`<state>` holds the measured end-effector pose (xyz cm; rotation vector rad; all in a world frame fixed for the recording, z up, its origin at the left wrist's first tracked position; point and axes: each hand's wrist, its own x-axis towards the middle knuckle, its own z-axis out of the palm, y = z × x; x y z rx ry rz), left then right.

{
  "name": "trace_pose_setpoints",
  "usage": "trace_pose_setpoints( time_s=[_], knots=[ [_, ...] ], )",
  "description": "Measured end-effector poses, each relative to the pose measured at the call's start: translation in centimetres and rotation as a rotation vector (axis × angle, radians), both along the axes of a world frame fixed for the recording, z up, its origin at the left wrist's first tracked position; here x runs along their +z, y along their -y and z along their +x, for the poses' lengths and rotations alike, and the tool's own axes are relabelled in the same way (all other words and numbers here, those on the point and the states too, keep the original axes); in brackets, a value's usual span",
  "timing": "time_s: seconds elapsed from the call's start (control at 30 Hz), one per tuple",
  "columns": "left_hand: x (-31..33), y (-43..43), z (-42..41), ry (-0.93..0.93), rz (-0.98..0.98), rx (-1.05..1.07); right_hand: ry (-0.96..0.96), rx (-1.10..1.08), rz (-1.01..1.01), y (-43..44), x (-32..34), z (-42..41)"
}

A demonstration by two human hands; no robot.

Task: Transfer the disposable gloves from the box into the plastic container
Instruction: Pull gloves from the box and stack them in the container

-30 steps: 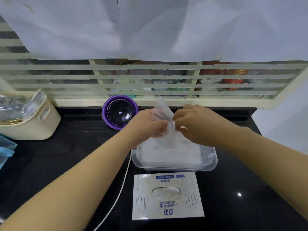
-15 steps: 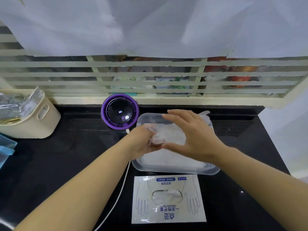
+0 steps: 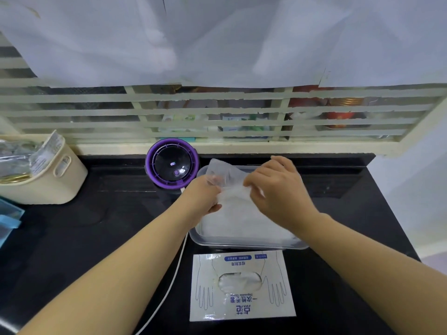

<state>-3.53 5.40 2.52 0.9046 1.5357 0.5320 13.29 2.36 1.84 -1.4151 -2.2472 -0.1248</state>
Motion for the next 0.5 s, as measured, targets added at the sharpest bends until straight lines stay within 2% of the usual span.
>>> trace_pose_setpoints(
  time_s=[0.23, 0.3, 0.37, 0.43, 0.47, 0.5],
  knots=[
    [-0.4, 0.6, -0.4, -0.175, 0.225, -0.143, 0.022, -0.047, -0.084, 1.1, 4.0, 4.4],
    [-0.8, 0.7, -0.5, -0.272, 0.306, -0.217, -0.057, -0.042, -0.103, 1.4, 5.6, 4.4],
    [-1.3, 0.9, -0.6, -0.367, 0.362, -0.283, -0.253, -0.042, -0.148, 1.7, 6.8, 3.7],
    [-1.8, 1.1, -0.7, -0.434, 0.431, -0.316, -0.427, -0.045, -0.275, 1.5, 6.9, 2.5],
    [-2.0, 1.2, -0.7, -0.458, 0.468, -0.324, -0.408, -0.034, -0.375, 1.4, 6.3, 1.8],
    [-2.3, 1.3, -0.8, -0.482, 0.492, -0.341, -0.31, -0.016, -0.476, 1.1, 5.3, 1.2]
  ],
)
